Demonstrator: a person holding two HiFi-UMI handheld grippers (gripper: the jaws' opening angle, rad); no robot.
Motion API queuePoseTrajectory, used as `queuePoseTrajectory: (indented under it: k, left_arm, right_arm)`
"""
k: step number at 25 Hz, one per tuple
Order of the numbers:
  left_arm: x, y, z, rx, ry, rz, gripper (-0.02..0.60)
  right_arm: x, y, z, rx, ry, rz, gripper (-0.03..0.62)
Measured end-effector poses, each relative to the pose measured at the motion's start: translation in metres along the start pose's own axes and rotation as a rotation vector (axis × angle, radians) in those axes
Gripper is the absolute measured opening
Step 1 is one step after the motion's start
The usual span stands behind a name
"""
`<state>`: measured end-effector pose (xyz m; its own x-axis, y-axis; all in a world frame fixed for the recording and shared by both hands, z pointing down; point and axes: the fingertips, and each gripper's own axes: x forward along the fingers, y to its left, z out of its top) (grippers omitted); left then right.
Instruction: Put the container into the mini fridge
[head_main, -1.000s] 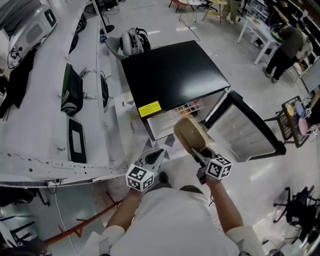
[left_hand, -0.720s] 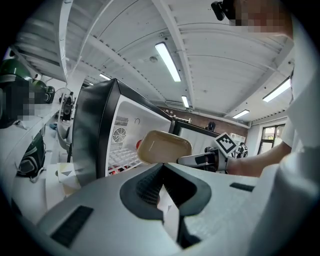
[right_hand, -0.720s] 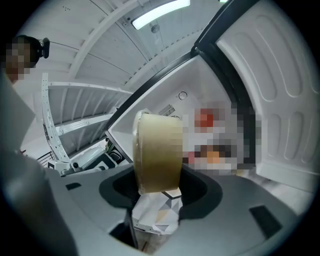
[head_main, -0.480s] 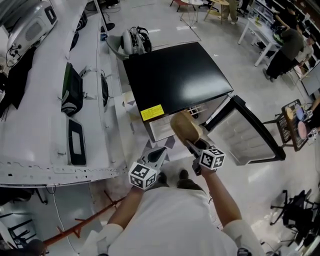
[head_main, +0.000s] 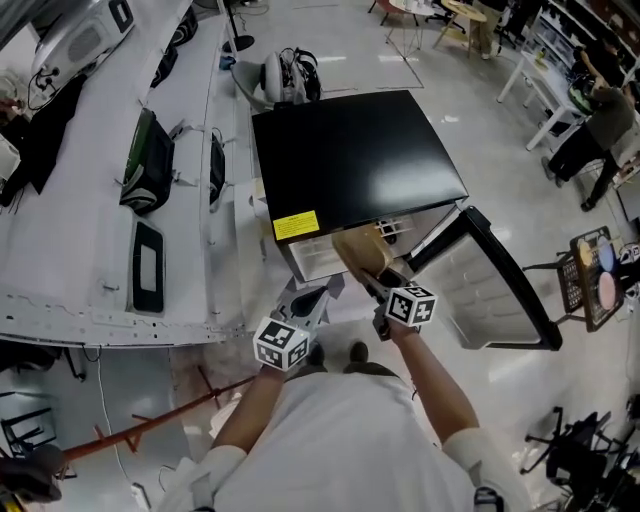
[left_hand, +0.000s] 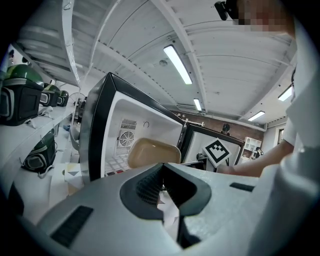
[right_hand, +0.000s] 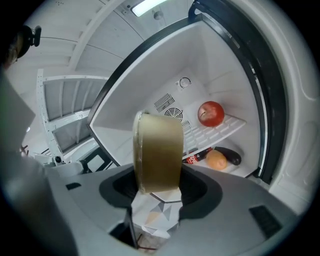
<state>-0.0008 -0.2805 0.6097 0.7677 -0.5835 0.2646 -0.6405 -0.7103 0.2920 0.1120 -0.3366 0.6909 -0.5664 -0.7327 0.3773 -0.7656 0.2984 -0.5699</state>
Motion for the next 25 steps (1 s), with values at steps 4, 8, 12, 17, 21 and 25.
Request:
queuePoseTrajectory:
  k: [4, 8, 12, 17, 21, 25]
  left_arm:
    - [0.003, -0.001, 0.003, -0.002, -0.011, 0.032, 0.004]
    - [0.003, -0.003, -0.001, -0.007, -0.005, 0.062, 0.004]
    - [0.006, 0.000, -0.002, -0.009, -0.006, 0.089, 0.003]
    - [0.009, 0.001, 0.001, -0.004, -0.010, 0.109, 0.003]
    - [0.012, -0.001, 0.004, -0.001, -0.017, 0.120, 0.003]
    - [0.011, 0.001, 0.006, -0.001, -0.022, 0.137, 0.003]
  right_arm:
    - [0.013, -0.020, 0.004, -0.034, -0.002, -0.035, 0.229]
    - [0.024, -0.030, 0.009, -0.013, -0.040, -0.041, 0.229]
    - [0.038, -0.034, 0.011, -0.001, -0.049, -0.030, 0.229]
    - [0.052, -0.043, 0.015, 0.139, -0.071, -0.002, 0.229]
    - [0.057, -0.048, 0.013, 0.231, -0.068, 0.013, 0.230]
    - [0.062, -0.052, 0.008, 0.401, -0.041, 0.033, 0.232]
